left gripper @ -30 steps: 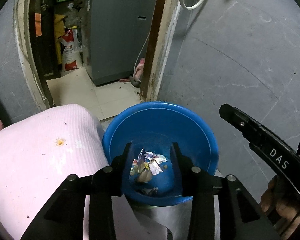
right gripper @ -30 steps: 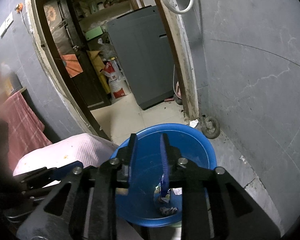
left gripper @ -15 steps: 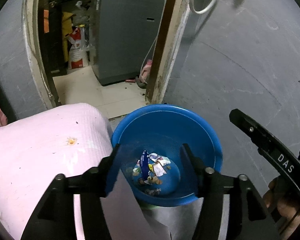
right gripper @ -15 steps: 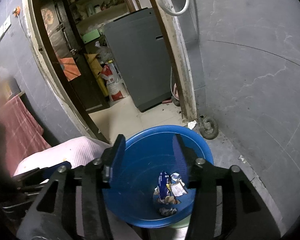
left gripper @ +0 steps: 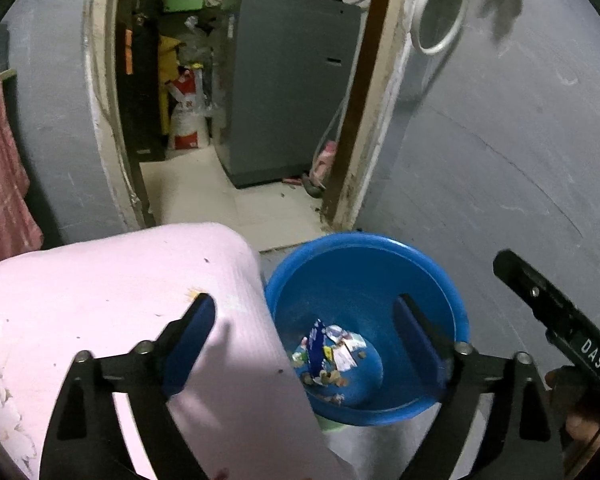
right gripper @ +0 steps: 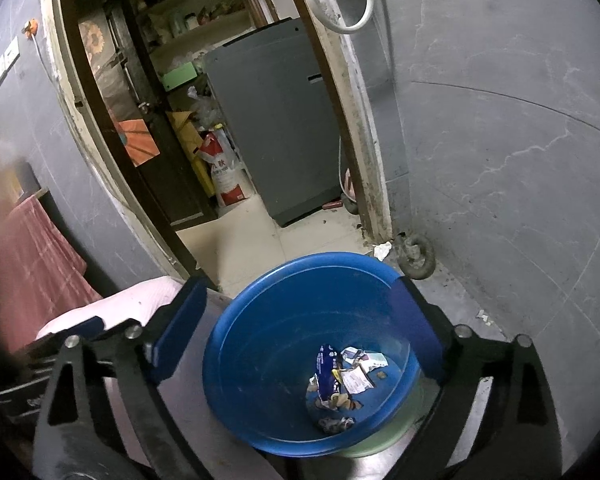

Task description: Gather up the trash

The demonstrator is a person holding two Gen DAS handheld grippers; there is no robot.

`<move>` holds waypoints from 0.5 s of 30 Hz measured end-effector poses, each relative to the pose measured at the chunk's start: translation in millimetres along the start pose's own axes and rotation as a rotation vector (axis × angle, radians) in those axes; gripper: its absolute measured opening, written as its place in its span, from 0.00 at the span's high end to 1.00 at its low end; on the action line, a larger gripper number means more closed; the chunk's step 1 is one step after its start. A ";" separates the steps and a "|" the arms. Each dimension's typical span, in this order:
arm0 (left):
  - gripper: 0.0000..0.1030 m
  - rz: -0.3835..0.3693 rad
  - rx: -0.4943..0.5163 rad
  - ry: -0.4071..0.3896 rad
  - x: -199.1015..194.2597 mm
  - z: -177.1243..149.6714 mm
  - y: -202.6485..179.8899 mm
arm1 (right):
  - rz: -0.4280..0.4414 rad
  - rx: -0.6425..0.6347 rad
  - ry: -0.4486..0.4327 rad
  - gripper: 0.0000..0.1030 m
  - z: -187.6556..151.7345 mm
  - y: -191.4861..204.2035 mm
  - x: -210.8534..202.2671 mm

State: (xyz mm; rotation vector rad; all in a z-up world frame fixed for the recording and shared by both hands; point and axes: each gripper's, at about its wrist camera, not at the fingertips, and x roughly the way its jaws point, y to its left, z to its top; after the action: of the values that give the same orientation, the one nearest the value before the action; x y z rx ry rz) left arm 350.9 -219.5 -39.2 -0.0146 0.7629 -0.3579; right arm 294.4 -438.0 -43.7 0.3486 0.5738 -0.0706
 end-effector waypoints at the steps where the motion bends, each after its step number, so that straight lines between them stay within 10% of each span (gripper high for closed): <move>1: 0.12 0.004 -0.003 -0.012 -1.3 -0.1 0.9 | -0.001 0.001 0.001 0.03 -0.1 -0.3 -0.4; 15: 0.08 0.059 0.001 -0.060 -7.4 -4.5 13.8 | -0.039 -0.033 0.024 0.00 0.4 2.6 2.2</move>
State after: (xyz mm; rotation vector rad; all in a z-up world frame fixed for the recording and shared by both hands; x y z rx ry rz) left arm 347.3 -203.6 -39.5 -0.0017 0.7021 -0.3008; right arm 296.9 -435.7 -43.8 0.3067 0.6046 -0.0950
